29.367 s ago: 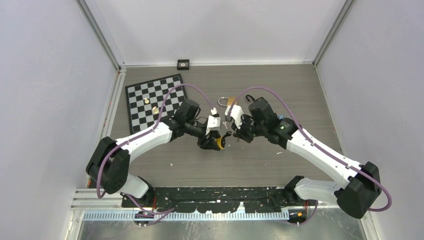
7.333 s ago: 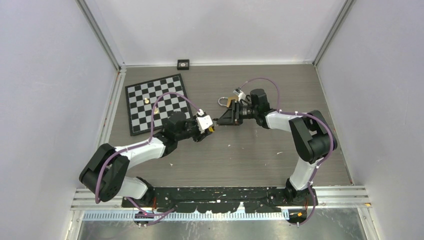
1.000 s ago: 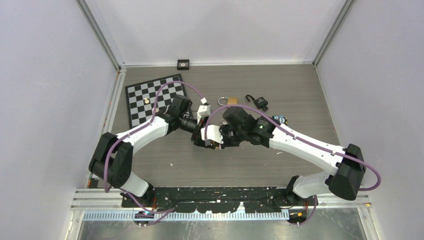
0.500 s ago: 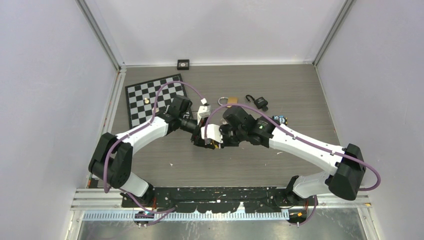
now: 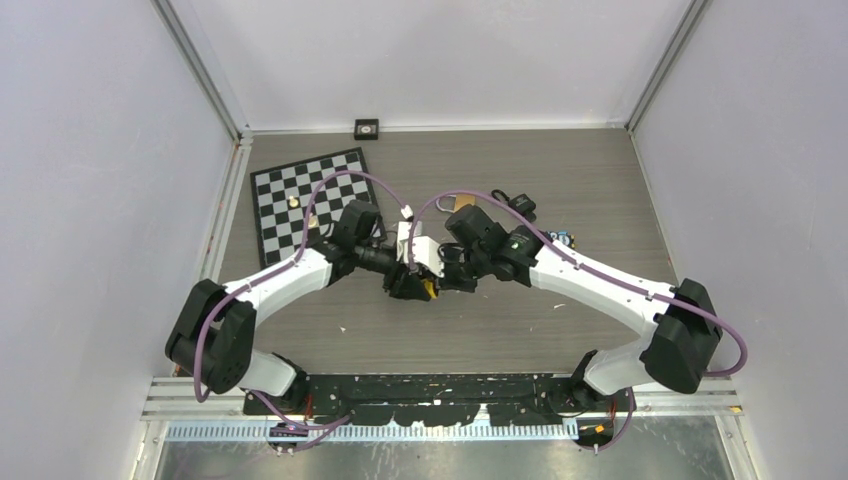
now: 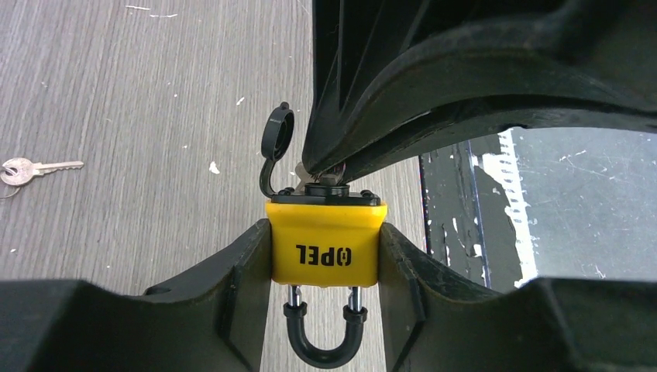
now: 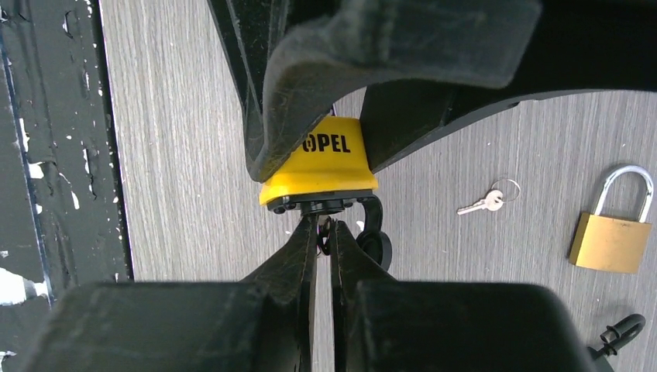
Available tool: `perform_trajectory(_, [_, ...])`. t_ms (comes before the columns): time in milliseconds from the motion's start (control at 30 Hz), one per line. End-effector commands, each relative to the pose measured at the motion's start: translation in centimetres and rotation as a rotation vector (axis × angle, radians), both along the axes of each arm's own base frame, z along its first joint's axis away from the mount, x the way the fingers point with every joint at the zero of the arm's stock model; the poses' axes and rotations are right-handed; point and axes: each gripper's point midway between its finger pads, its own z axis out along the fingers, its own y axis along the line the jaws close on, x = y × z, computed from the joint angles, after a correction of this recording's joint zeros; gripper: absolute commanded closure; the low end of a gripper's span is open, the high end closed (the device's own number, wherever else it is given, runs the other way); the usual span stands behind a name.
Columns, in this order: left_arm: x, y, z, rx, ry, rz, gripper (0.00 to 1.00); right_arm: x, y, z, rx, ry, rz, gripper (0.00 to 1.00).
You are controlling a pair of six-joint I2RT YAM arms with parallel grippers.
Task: Unlock with the key
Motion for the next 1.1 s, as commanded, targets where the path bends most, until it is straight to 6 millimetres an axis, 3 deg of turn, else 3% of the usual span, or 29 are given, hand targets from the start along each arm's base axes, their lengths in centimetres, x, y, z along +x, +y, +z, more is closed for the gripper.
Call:
perform_trajectory(0, [4.0,-0.6,2.7,-0.066,-0.202,0.09,1.0,-1.2,0.9,2.8,0.11,0.059,-0.011,0.86])
perform_trajectory(133, [5.1,-0.2,2.6,-0.081,-0.197,0.138,1.0,-1.3,-0.1,5.4,0.182,0.01,-0.027,0.55])
perform_trajectory(267, [5.9,-0.1,2.6,-0.082,-0.23,0.172,1.0,-0.6,-1.5,7.3,0.267,-0.003,-0.084,0.35])
perform_trajectory(433, [7.0,0.3,2.5,-0.062,-0.305,0.205,1.0,2.8,-3.3,8.0,0.375,0.043,-0.281,0.31])
perform_trajectory(633, [7.1,0.4,3.7,-0.063,-0.4,0.184,1.0,6.6,-3.9,6.7,0.465,0.251,-0.462,0.31])
perform_trajectory(900, [6.6,-0.4,3.9,-0.009,-0.55,0.145,1.0,9.1,-1.6,5.3,0.547,0.618,-0.558,0.26])
perform_trajectory(1067, [7.0,-1.5,4.1,0.021,-0.63,0.193,1.0,9.0,-0.5,4.0,0.559,0.738,-0.544,0.24])
